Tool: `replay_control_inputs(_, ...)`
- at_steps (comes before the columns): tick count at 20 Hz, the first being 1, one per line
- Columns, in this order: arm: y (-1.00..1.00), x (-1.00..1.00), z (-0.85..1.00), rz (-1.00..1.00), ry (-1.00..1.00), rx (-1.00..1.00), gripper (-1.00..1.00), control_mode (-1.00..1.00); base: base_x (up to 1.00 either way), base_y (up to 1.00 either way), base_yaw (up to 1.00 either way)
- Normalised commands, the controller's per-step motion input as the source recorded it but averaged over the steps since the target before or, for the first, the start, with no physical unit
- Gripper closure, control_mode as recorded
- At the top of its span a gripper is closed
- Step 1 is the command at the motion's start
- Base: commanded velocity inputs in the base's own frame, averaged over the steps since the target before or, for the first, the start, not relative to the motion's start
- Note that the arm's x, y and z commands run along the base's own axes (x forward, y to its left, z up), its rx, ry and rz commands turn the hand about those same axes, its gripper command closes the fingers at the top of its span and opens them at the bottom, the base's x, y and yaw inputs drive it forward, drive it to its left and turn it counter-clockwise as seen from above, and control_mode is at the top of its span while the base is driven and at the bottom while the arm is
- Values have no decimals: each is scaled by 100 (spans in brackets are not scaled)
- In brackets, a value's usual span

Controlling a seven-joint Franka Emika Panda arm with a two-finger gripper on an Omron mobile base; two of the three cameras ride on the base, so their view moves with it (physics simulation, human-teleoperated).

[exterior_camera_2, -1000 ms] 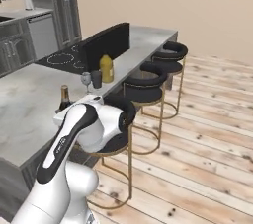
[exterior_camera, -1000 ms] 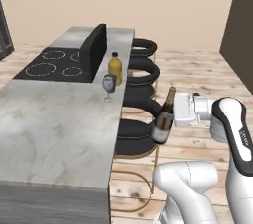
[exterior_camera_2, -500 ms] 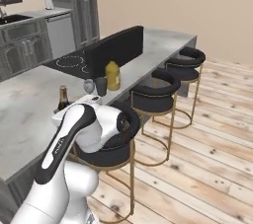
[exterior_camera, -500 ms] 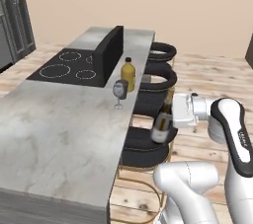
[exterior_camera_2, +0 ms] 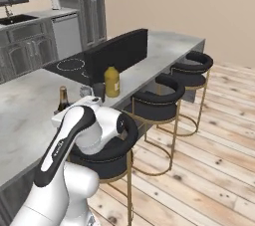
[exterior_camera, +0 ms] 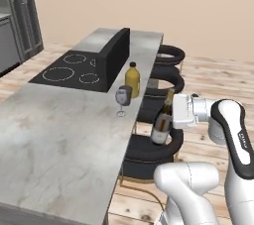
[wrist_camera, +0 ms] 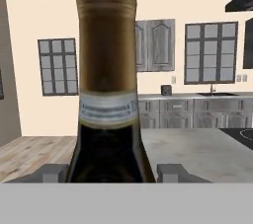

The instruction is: There is a wine glass and glass cup on the dining counter. Place the wine bottle next to the wine glass and the juice bottle next to the glass cup.

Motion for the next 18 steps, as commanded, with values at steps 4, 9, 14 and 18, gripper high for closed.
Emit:
replay_control_inputs(4, 0, 0, 0, 0, 0, 0, 100, 100, 23, 1, 15)
replay_control_inputs(9, 0, 0, 0, 0, 0, 0, 100, 100, 24, 1, 19)
replay_control_inputs(14, 0, 0, 0, 0, 0, 0, 100, 100, 34, 0, 25)
replay_control_inputs(18, 0, 0, 0, 0, 0, 0, 100, 100, 36, 1, 24)
